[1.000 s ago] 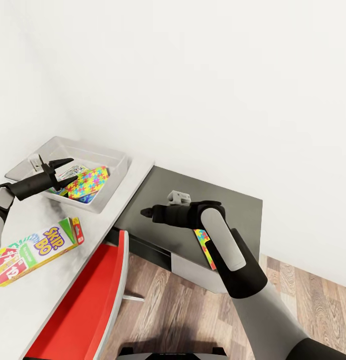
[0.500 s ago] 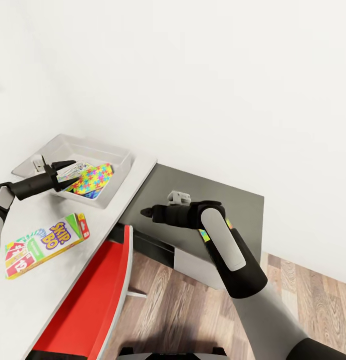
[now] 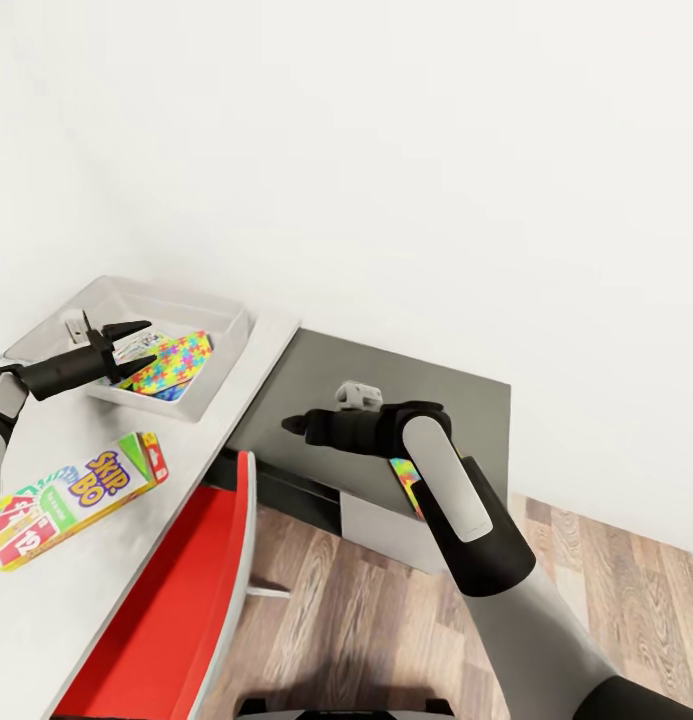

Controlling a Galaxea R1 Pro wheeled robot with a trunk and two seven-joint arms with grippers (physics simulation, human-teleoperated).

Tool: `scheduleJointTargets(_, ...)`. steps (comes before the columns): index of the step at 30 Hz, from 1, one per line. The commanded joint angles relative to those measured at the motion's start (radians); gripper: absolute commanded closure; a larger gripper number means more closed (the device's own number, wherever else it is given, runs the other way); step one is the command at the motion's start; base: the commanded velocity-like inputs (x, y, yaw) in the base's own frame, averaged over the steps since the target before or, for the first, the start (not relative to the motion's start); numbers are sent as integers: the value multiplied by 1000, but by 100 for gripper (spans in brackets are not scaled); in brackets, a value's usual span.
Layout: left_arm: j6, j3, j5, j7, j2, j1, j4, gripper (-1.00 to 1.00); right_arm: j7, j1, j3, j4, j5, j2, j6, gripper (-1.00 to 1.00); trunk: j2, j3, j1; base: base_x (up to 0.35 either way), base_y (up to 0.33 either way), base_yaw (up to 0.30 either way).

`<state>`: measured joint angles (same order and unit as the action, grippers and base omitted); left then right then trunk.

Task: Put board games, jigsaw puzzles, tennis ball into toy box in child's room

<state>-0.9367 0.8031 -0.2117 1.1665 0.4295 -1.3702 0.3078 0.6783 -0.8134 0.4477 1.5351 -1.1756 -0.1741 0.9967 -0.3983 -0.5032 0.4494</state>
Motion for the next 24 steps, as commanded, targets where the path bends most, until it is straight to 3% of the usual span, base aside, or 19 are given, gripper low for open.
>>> scheduleJointTargets(1, -7, 7, -11, 7, 0, -1, 0, -100, 10, -1, 0, 0, -9, 0, 2, -100, -2, 0, 1, -3, 2, -198)
scheduleJointTargets(10, -6, 6, -11, 7, -1, -1, 1, -100, 10, -1, 0, 0, -9, 0, 2, -100, -2, 10, 1, -11, 1, -205)
scheduleJointTargets(24, -7, 3, -11, 31, -2, -1, 50, -100, 10, -1, 0, -1, -9, 0, 0, -100, -2, 27, 1, -205, 0, -208)
